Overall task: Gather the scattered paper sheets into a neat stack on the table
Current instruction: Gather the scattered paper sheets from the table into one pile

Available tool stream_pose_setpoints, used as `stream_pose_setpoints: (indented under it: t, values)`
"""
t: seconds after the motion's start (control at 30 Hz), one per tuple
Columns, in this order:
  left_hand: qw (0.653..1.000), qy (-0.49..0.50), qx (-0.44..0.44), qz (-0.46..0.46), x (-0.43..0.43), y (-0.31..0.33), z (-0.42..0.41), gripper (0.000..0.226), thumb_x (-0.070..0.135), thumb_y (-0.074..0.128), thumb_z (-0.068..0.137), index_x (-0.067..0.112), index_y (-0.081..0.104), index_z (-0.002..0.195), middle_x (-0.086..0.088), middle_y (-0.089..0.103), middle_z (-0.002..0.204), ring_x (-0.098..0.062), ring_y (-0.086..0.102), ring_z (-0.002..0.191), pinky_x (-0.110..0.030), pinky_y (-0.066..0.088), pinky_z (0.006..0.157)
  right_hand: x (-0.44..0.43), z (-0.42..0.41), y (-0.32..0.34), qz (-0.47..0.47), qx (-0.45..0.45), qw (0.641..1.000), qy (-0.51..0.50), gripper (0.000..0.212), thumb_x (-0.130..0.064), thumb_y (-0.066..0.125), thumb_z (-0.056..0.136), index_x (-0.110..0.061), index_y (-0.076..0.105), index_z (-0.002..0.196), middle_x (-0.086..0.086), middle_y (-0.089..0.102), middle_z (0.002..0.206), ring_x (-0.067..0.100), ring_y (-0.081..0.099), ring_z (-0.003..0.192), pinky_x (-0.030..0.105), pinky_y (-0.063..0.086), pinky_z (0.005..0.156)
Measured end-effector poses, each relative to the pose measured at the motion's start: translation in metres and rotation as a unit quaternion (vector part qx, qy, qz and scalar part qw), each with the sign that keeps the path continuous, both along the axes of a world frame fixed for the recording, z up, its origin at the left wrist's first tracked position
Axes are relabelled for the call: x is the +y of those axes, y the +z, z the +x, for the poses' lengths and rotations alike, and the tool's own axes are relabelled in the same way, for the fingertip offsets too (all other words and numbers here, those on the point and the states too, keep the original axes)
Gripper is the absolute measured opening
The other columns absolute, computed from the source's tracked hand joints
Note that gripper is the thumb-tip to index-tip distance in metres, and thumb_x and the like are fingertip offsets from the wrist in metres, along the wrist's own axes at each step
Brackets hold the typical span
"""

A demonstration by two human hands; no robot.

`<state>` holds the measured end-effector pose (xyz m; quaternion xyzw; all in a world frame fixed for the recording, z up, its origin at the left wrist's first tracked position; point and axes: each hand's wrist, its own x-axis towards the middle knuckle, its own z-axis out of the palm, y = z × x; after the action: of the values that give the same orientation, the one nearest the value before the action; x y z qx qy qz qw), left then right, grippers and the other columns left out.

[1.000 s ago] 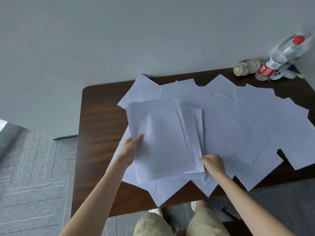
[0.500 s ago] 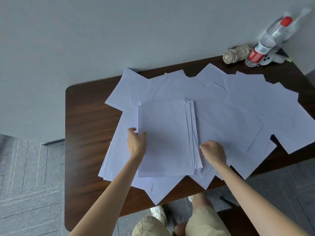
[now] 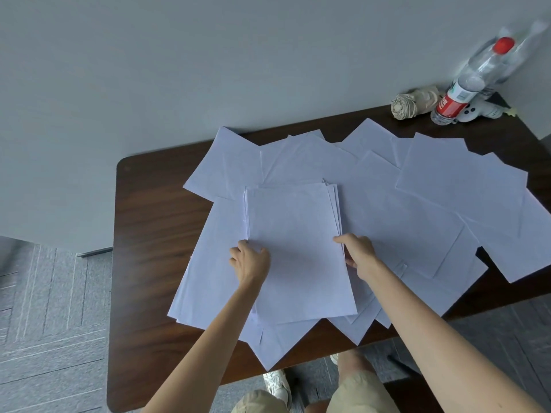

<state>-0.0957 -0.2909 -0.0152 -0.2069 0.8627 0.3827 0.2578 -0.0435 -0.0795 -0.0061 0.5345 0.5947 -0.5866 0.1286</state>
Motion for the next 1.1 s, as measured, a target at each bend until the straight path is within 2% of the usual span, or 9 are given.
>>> stream_pose_setpoints:
  t: [0.13, 0.23, 0.33, 0.43, 0.5, 0.7, 0.83, 1.0, 1.1]
  values:
    - [0.999, 0.015, -0.022, 0.026, -0.011, -0.006, -0.007, 0.048, 0.019, 0.059, 0.081, 0.009, 0.046, 0.126, -0.010, 0.045, 0.123, -0.032, 0.044, 0.116, -0.037, 0.043, 0.094, 0.005, -0.007, 0.000, -0.057, -0.018, 0.998, 0.025, 0.035, -0.022, 0.075, 0.076, -0.005, 0.063, 0.104, 0.007, 0.065, 0.098, 0.020, 0.059, 0.078, 0.027, 0.044, 0.067]
    - [0.996, 0.057, -0.040, 0.063, -0.016, -0.004, -0.014, 0.028, 0.025, 0.063, 0.056, 0.014, 0.051, 0.079, -0.007, 0.048, 0.083, -0.026, 0.042, 0.074, -0.029, 0.041, 0.065, 0.001, -0.006, -0.006, -0.005, -0.015, 0.997, 0.069, 0.035, -0.017, 0.075, 0.076, -0.001, 0.065, 0.106, 0.007, 0.066, 0.110, 0.024, 0.059, 0.098, 0.030, 0.044, 0.081]
    - [0.993, 0.053, -0.073, 0.074, -0.016, 0.001, -0.019, 0.030, 0.023, 0.074, 0.066, 0.013, 0.048, 0.057, -0.007, 0.046, 0.067, -0.025, 0.040, 0.067, -0.029, 0.032, 0.060, -0.004, -0.006, -0.006, 0.024, 0.026, 0.996, 0.080, 0.032, -0.015, 0.075, 0.076, -0.004, 0.061, 0.103, 0.008, 0.067, 0.106, 0.026, 0.062, 0.097, 0.035, 0.050, 0.084]
    - [0.996, 0.037, -0.070, 0.043, -0.014, -0.004, -0.022, 0.027, 0.029, 0.076, 0.073, 0.007, 0.061, 0.079, -0.012, 0.058, 0.094, -0.031, 0.053, 0.100, -0.035, 0.044, 0.080, -0.005, -0.009, -0.006, 0.005, 0.034, 0.997, 0.069, 0.044, -0.018, 0.075, 0.077, -0.003, 0.054, 0.112, 0.007, 0.062, 0.109, 0.027, 0.060, 0.103, 0.039, 0.049, 0.091]
    - [0.997, 0.036, -0.064, 0.034, -0.011, -0.006, -0.021, 0.035, 0.027, 0.074, 0.078, 0.007, 0.056, 0.100, -0.009, 0.045, 0.112, -0.028, 0.043, 0.116, -0.036, 0.042, 0.091, -0.003, -0.008, -0.005, 0.003, 0.062, 0.993, 0.097, 0.037, -0.009, 0.071, 0.081, -0.004, 0.057, 0.114, 0.008, 0.065, 0.112, 0.026, 0.062, 0.103, 0.038, 0.050, 0.090]
    - [0.994, 0.051, -0.032, 0.087, -0.022, -0.003, -0.016, 0.040, 0.021, 0.077, 0.078, 0.010, 0.046, 0.102, -0.005, 0.052, 0.102, -0.019, 0.050, 0.084, -0.028, 0.039, 0.063, -0.001, 0.005, 0.007, -0.037, 0.158, 0.982, 0.094, 0.032, 0.010, 0.057, 0.086, -0.020, 0.063, 0.095, 0.002, 0.071, 0.096, 0.021, 0.066, 0.085, 0.036, 0.053, 0.080]
    - [0.983, 0.082, -0.030, 0.162, -0.047, 0.006, -0.021, 0.065, 0.032, 0.087, 0.067, 0.007, 0.049, 0.114, -0.008, 0.066, 0.106, -0.024, 0.066, 0.094, -0.037, 0.054, 0.080, -0.016, 0.005, 0.011, -0.088, 0.188, 0.976, 0.058, 0.034, 0.012, 0.058, 0.085, -0.016, 0.063, 0.104, 0.005, 0.071, 0.101, 0.021, 0.067, 0.087, 0.035, 0.053, 0.081]
    - [0.974, 0.022, -0.070, 0.212, -0.098, 0.016, -0.032, 0.055, 0.043, 0.080, 0.076, -0.004, 0.063, 0.098, -0.021, 0.072, 0.100, -0.029, 0.067, 0.087, -0.042, 0.056, 0.081, -0.058, 0.001, 0.009, -0.125, 0.204, 0.970, 0.043, 0.040, 0.012, 0.058, 0.085, -0.010, 0.061, 0.118, 0.010, 0.069, 0.112, 0.026, 0.066, 0.099, 0.036, 0.053, 0.088]
    - [0.981, 0.009, -0.028, 0.191, -0.121, 0.014, -0.039, 0.030, 0.025, 0.071, 0.089, -0.003, 0.065, 0.098, -0.021, 0.071, 0.102, -0.030, 0.066, 0.085, -0.045, 0.055, 0.082, -0.089, 0.001, 0.004, -0.105, 0.205, 0.971, 0.063, 0.040, 0.007, 0.061, 0.085, -0.012, 0.061, 0.120, 0.004, 0.070, 0.112, 0.019, 0.067, 0.101, 0.032, 0.053, 0.089]
